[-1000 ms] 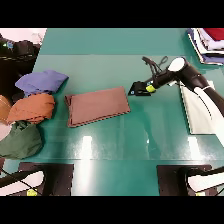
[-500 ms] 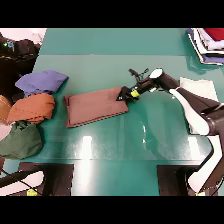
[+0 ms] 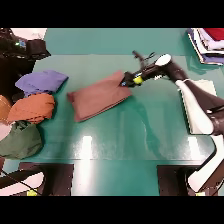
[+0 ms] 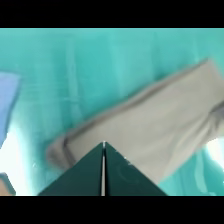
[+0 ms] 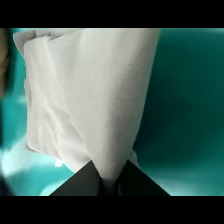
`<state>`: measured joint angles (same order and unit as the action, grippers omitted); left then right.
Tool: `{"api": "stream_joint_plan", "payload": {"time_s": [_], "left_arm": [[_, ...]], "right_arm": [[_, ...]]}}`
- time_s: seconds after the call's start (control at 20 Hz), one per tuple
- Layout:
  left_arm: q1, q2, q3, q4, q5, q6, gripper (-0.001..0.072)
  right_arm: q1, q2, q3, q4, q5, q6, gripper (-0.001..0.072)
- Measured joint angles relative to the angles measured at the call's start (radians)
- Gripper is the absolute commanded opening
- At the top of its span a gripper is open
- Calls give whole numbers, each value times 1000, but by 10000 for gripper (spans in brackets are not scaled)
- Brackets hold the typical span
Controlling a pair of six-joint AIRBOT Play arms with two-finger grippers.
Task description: Fold the shirts.
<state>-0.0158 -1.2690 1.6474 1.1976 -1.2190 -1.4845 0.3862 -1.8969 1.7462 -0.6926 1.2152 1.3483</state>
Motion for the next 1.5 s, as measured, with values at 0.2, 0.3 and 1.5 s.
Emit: {"api": "stream_joint_plan", "payload": {"time_s": [0.2,0.3,1.5], "left_arm": [[-59,0,0,-1,12,0,24],[-80,0,0,-3,18,-2,24],[-102,0,-6,-32,29,-30,24]], "right_arm": [[-211,160,-80,-121,-58,64,21],[-338,247,-145,-154,-116,109,20],[-854,641,-196,-263,-36,206,20]]}}
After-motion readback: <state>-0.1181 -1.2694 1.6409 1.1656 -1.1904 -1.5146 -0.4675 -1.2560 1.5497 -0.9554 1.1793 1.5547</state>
